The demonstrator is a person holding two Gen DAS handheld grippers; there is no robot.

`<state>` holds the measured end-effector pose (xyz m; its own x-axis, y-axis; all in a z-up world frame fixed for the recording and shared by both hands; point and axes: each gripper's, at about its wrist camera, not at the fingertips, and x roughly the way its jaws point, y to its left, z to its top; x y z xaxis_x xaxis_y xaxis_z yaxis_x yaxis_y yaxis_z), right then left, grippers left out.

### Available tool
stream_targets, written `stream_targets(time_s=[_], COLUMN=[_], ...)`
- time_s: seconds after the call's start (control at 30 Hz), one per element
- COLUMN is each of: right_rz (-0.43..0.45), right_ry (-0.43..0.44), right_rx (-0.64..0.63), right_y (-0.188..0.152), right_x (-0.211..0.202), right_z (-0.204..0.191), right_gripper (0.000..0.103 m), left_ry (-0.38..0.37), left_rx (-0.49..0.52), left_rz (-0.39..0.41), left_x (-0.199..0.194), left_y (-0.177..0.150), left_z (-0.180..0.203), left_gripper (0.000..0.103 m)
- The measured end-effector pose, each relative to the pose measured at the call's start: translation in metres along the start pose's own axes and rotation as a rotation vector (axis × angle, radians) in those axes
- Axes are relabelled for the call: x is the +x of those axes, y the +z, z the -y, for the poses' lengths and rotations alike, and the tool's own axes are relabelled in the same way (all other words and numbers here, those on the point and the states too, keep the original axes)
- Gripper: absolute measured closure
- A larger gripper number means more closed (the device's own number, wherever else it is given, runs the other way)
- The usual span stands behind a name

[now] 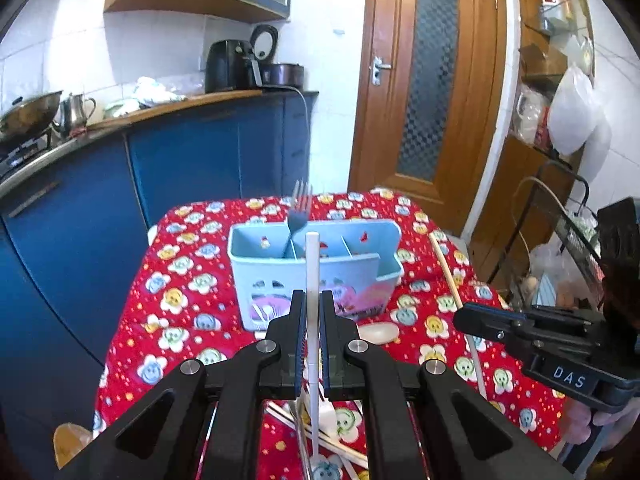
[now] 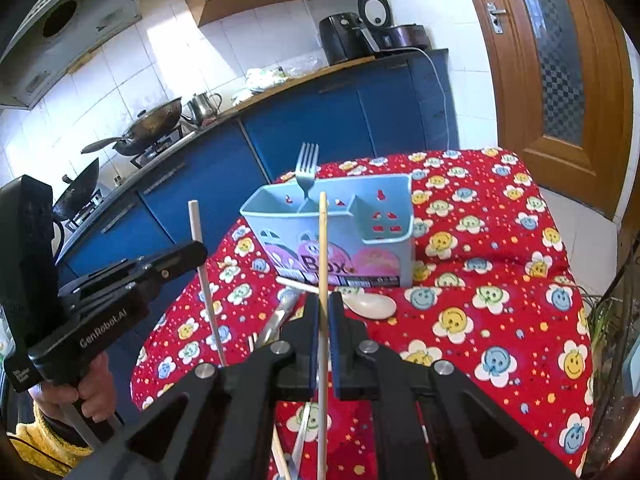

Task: Organize utensils

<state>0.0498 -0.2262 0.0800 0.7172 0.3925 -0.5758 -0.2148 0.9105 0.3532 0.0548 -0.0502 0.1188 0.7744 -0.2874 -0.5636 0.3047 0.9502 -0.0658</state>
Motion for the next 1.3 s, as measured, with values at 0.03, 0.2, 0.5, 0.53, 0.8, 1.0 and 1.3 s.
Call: stream_targets(time_s=[0.03, 0.2, 0.5, 0.53, 0.8, 1.0, 1.3], right_rz=[0.007, 0.039, 0.108, 0.114, 0.159, 0.210, 0.335], right_ry=[0.000, 0.004, 0.001, 0.004, 0.010, 0.005, -0.021], right_rx=[-0.003, -0.013, -0.023, -0.022, -0.007, -0.004, -0.051], right_y=[0.001, 0.011, 0.031, 0.033, 0.056, 0.074, 0.101], right_x=[0.000, 0.001, 0.006, 0.007, 0.023, 0.031, 0.046], right_z=[-0.001, -0.006, -0.008, -0.007, 0.004, 0.014, 0.021], right_gripper=[0.097, 0.097, 0.097, 0.097, 0.097, 0.097, 0.097], left_ry=[-0.001, 0.002, -0.001, 0.008, 0.067, 0.074, 0.066], left_rx=[-0.001, -0.007, -0.018, -0.012, 0.009, -0.018, -0.069], left_rz=[0.008, 0.063, 0.220, 0.244, 0.371, 0.387, 0.279], left_x=[-0.001, -0.005, -0.004, -0.003, 0.021, 0.054, 0.109], left_y=[0.002, 0.021, 0.068, 0.074, 0.109, 0.115, 0.089], left_z=[-0.002, -0.010, -0.025, -0.025, -0.028, -0.040, -0.059], left_gripper=[0.097, 0.097, 0.097, 0.097, 0.097, 0.097, 0.097])
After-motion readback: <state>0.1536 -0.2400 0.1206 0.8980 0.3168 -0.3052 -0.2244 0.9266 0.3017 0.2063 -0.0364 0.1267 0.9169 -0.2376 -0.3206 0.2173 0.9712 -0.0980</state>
